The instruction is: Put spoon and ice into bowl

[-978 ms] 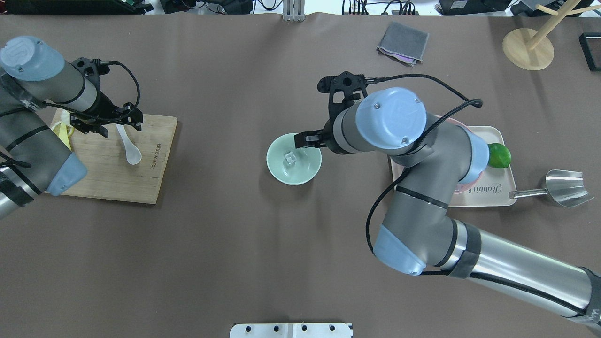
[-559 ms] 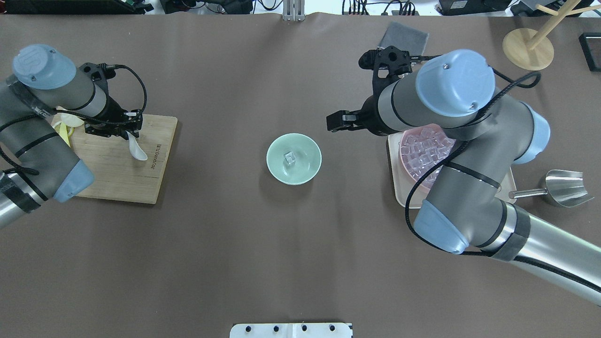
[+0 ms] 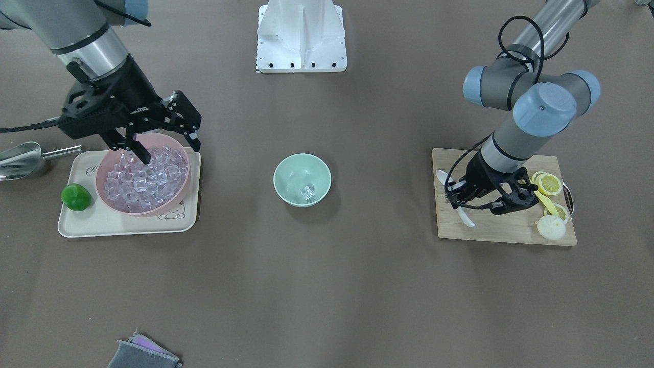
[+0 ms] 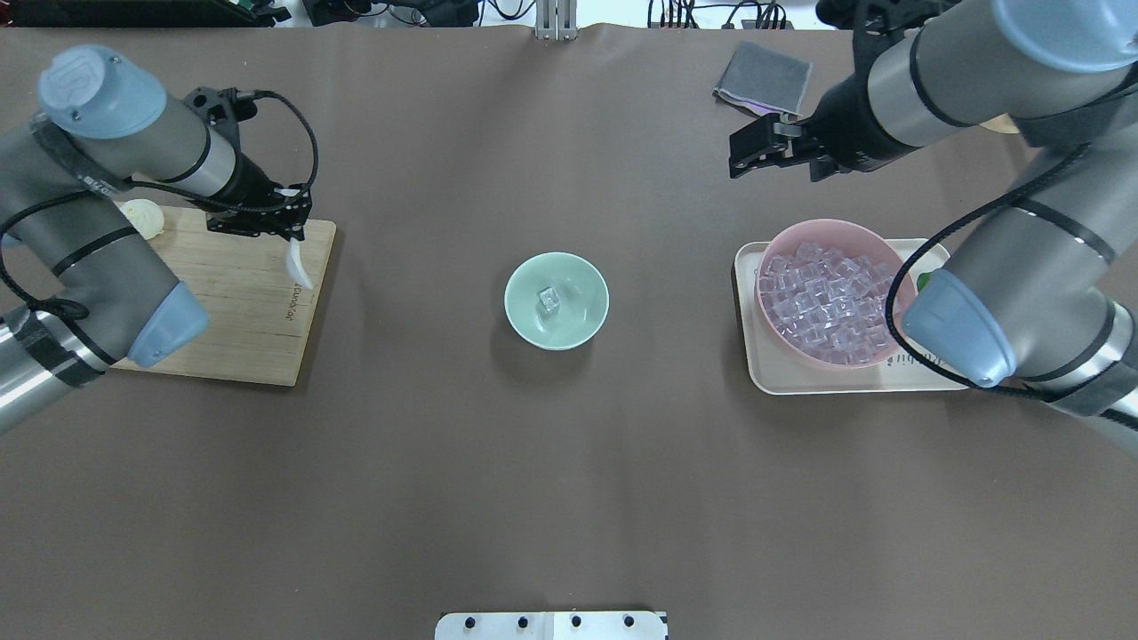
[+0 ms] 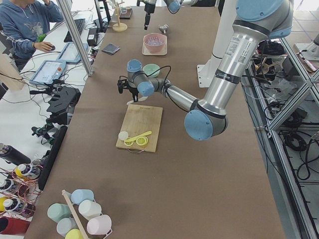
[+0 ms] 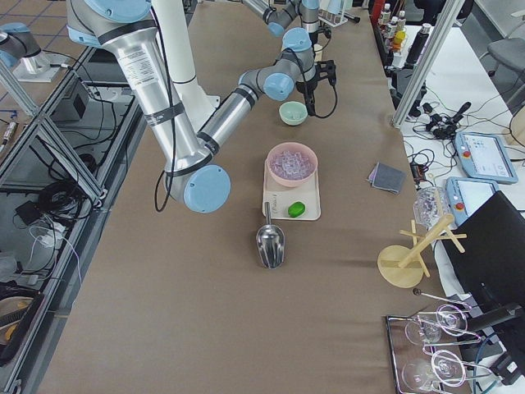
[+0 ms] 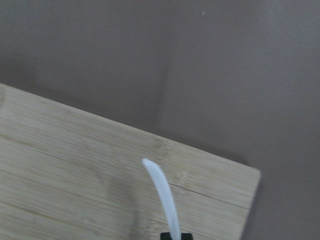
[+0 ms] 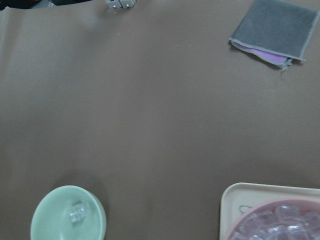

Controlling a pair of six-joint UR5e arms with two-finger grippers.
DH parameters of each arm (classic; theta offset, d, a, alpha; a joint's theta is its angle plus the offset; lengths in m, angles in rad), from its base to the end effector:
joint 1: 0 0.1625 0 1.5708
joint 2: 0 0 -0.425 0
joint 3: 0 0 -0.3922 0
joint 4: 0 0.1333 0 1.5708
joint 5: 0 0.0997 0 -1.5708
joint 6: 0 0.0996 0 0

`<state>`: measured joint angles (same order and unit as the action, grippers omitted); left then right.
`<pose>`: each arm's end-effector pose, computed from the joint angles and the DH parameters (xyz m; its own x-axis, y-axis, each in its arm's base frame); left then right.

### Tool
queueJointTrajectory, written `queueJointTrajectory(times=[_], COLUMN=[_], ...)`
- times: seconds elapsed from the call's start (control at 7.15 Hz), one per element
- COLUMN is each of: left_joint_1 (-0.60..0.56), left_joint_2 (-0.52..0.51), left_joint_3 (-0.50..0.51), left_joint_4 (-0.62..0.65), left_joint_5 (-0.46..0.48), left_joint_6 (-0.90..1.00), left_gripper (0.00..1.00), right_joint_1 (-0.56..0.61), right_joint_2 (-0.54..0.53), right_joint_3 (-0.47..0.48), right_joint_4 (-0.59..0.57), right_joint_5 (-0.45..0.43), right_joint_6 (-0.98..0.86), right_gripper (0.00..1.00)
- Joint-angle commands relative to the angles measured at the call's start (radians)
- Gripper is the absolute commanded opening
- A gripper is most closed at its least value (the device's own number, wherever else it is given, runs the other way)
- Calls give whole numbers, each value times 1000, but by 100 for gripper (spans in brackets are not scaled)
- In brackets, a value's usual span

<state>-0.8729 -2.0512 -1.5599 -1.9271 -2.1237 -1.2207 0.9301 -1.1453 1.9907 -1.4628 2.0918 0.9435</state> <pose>0.3724 -0.5700 0.3461 0.5478 -0.1989 -0.8126 0.2300 0.9697 -0.0823 -0.2699 -0.5020 0.2249 0.5459 -0.1195 0.8293 -0.1634 0.9556 0.2453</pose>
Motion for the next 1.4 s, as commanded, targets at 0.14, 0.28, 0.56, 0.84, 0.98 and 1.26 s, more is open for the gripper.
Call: queueJointTrajectory(times=[0.14,0.28,0.56,0.84,0.98,1.26], left_joint_1=[133,214,241,134,27,-154], left_joint_2=[-214,-271,-287,-174,-85,125], left_joint_3=[-2,23,20,-101,-139,-245], left_joint_4=[10,5,-22,-4,52,179], left_joint_5=[61,162,191,159,52,33], left_joint_6=[-231,-270,-267,-226,-69,343], left_gripper=[0,0,98,99,99,99], right_joint_1=[241,263,286,335,348,396], right_joint_2=[-157,-180,-211,-226,-234,-244], right_joint_3=[27,17,19,14,10,-112], right_joint_4=[-53,-54,-50,-51,-53,-51], right_joint_5=[187,191,195,235,225,183], right_joint_6=[-313,-363,-379,-403,-420,-512], right_gripper=[100,100,100,100,100,100])
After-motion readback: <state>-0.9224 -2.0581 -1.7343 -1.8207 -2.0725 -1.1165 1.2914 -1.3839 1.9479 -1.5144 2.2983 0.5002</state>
